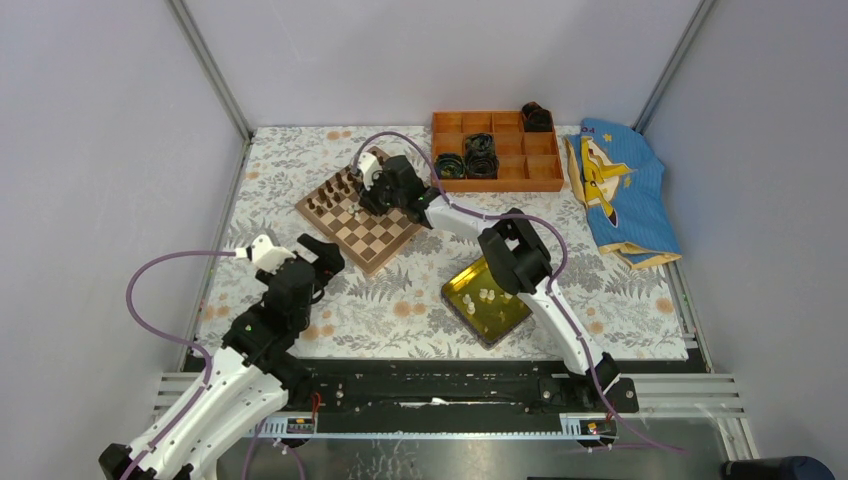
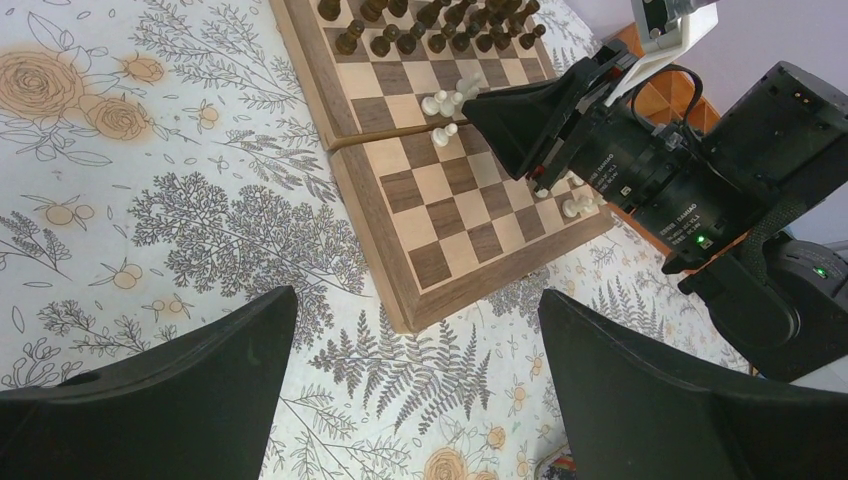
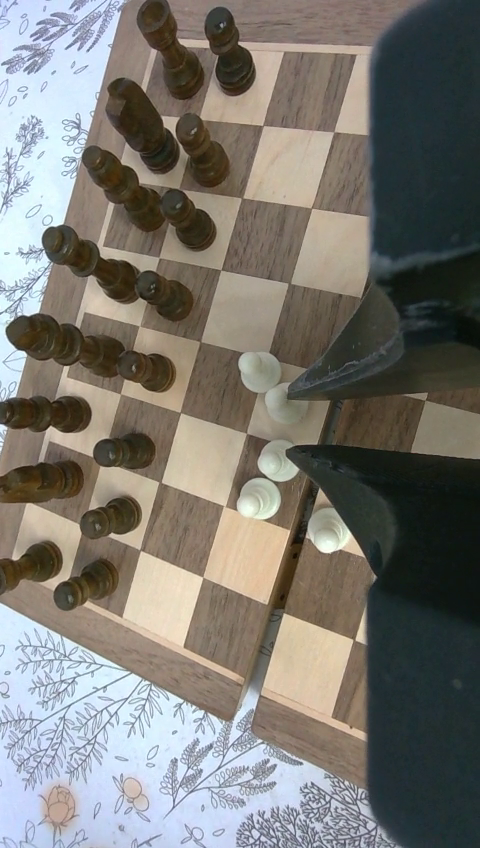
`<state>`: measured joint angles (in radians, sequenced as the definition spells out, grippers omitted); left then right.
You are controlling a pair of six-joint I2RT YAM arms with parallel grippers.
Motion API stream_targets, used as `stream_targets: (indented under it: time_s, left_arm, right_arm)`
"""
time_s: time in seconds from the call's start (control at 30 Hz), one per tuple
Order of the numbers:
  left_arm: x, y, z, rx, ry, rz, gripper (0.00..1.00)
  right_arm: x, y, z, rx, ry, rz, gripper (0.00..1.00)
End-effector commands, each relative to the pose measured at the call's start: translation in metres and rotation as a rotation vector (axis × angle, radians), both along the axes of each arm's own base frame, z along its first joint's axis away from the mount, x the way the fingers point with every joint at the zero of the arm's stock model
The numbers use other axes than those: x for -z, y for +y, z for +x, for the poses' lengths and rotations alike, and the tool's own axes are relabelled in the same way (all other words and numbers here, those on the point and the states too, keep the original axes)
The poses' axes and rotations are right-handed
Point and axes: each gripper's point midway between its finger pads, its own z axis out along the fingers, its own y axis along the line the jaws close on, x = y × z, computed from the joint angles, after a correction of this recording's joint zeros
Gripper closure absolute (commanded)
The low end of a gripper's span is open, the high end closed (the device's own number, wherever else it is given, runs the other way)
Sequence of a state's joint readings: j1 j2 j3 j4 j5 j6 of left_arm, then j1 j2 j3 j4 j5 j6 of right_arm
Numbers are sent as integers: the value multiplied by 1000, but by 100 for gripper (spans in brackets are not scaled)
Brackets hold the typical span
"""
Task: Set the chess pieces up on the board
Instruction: Pick up the chess piece from the chessboard.
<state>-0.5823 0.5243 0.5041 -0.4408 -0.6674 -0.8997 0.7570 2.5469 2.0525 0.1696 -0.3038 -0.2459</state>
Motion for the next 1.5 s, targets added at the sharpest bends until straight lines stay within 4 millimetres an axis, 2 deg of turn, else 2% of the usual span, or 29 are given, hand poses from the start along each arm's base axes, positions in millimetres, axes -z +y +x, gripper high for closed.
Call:
stream_targets:
  time_s: [0.0,0.33,0.67,1.47]
  left_arm:
    - [-3,-6,4,10,-28,-30,1]
    - [0,-8,4,18,-23,-38,1]
    - [2,-8,4,16,-18,-35,1]
    - [6,-9,5,17,-12,-35,1]
  right_arm:
    - [-21,-2,13,41,-54,37,70]
    - [-21,-8,16,68,-67,34,70]
    - [-26,0,21,61,-65,57,71]
    - [-19,11,25,46,-42,69,73]
